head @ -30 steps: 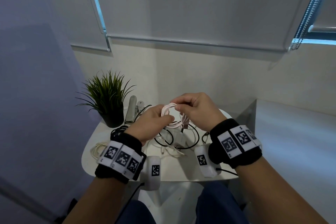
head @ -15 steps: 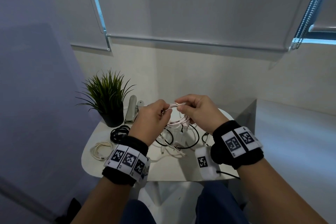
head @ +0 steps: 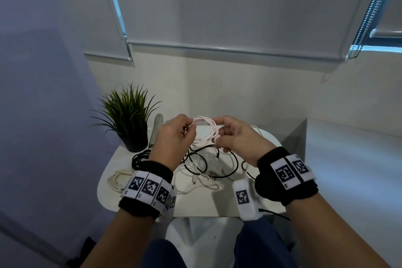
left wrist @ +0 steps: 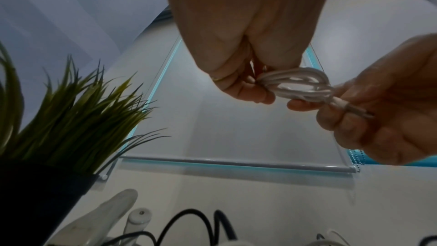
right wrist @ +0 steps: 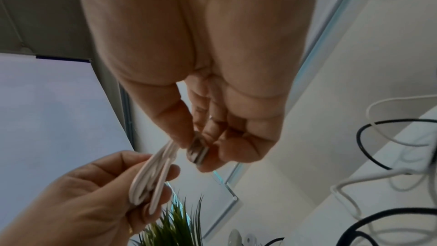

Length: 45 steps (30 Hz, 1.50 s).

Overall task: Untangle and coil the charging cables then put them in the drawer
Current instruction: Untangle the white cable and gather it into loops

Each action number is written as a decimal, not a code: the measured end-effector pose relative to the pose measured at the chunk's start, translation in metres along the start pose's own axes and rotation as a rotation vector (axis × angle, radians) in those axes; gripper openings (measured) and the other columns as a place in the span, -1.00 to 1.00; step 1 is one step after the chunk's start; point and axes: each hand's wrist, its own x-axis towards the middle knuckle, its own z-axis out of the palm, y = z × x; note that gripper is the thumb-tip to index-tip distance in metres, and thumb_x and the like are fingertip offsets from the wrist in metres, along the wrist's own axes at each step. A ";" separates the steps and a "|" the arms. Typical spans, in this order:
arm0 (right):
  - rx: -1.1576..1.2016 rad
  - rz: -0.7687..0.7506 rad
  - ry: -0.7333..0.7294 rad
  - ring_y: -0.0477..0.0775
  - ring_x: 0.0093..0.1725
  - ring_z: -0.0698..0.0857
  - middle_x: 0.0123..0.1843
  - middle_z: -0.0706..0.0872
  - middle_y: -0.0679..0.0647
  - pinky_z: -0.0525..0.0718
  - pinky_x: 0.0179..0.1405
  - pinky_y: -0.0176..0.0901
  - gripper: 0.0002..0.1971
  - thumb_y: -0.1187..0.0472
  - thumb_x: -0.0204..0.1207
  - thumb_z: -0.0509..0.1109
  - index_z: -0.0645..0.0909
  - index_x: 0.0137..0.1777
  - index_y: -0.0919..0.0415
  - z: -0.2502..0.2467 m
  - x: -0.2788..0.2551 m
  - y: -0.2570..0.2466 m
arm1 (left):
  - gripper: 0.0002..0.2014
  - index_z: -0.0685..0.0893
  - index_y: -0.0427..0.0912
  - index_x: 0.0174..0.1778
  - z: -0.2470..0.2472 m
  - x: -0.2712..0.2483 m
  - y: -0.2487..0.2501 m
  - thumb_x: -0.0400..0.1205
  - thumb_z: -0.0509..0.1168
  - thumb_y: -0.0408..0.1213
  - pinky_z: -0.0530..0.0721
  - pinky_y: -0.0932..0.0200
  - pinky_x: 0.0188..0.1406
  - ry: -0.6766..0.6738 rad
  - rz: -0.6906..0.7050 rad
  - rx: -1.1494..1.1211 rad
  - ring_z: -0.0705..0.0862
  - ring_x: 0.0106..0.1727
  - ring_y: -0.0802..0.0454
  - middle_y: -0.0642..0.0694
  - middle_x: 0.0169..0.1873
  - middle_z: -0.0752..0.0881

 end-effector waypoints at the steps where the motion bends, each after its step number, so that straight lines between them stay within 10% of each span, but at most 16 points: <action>1: -0.013 -0.001 0.010 -0.02 -0.29 0.60 -0.28 0.62 0.06 0.51 -0.36 -0.31 -0.63 0.53 0.49 0.31 0.63 0.06 0.01 0.000 0.000 0.000 | -0.66 0.68 -0.20 -0.22 0.000 0.001 0.000 0.51 0.18 0.01 0.64 -0.41 -0.10 0.006 -0.001 -0.010 0.62 -0.42 -0.17 0.27 -0.50 0.46; 9: 0.079 0.045 0.063 -0.04 -0.40 0.65 -0.38 0.66 0.06 0.58 -0.40 -0.29 -0.86 0.45 0.55 0.34 0.68 -0.04 0.24 0.002 0.000 0.000 | -0.85 0.67 -0.18 -0.17 0.001 0.000 -0.015 0.55 0.32 -0.16 0.70 -0.22 -0.23 0.048 -0.090 -0.003 0.64 -0.17 -0.30 -0.13 -0.48 0.66; 19: 0.063 0.120 0.161 0.04 -0.52 0.58 -0.45 0.64 0.15 0.64 -0.49 -0.14 -0.92 0.39 0.43 0.50 0.69 -0.27 0.28 0.044 0.020 0.001 | -0.89 0.75 -0.21 -0.10 -0.026 -0.023 -0.028 0.58 0.40 -0.25 0.71 0.20 -0.18 -0.082 -0.319 -0.110 0.76 -0.25 0.05 -0.09 -0.30 0.78; 28: -0.026 0.226 0.079 0.05 -0.57 0.58 -0.45 0.66 0.21 0.60 -0.54 -0.18 -0.92 0.46 0.41 0.46 0.67 -0.28 0.36 0.102 0.024 0.004 | -0.89 0.74 -0.16 -0.03 -0.083 -0.052 -0.053 0.64 0.30 -0.33 0.71 0.07 -0.12 -0.281 -0.543 -0.135 0.73 -0.30 0.02 -0.09 -0.28 0.80; 36: -0.083 0.323 0.013 0.05 -0.49 0.58 -0.34 0.62 0.18 0.59 -0.55 -0.19 -0.82 0.43 0.51 0.31 0.56 -0.25 0.18 0.156 0.020 0.017 | -0.82 0.70 -0.12 0.06 -0.105 -0.077 -0.092 0.67 0.20 -0.32 0.50 0.22 -0.05 -0.442 -0.643 0.272 0.66 0.03 -0.06 -0.10 0.02 0.73; 45: -0.456 0.286 0.018 0.37 -0.01 0.75 0.02 0.70 0.34 0.76 -0.01 0.19 -0.80 0.44 0.47 0.20 0.55 0.06 0.38 0.157 0.037 0.010 | -0.79 0.73 0.05 0.10 -0.098 -0.092 -0.101 0.57 0.32 -0.12 0.58 0.06 0.22 -0.541 -0.629 0.599 0.66 0.18 -0.10 -0.05 0.14 0.74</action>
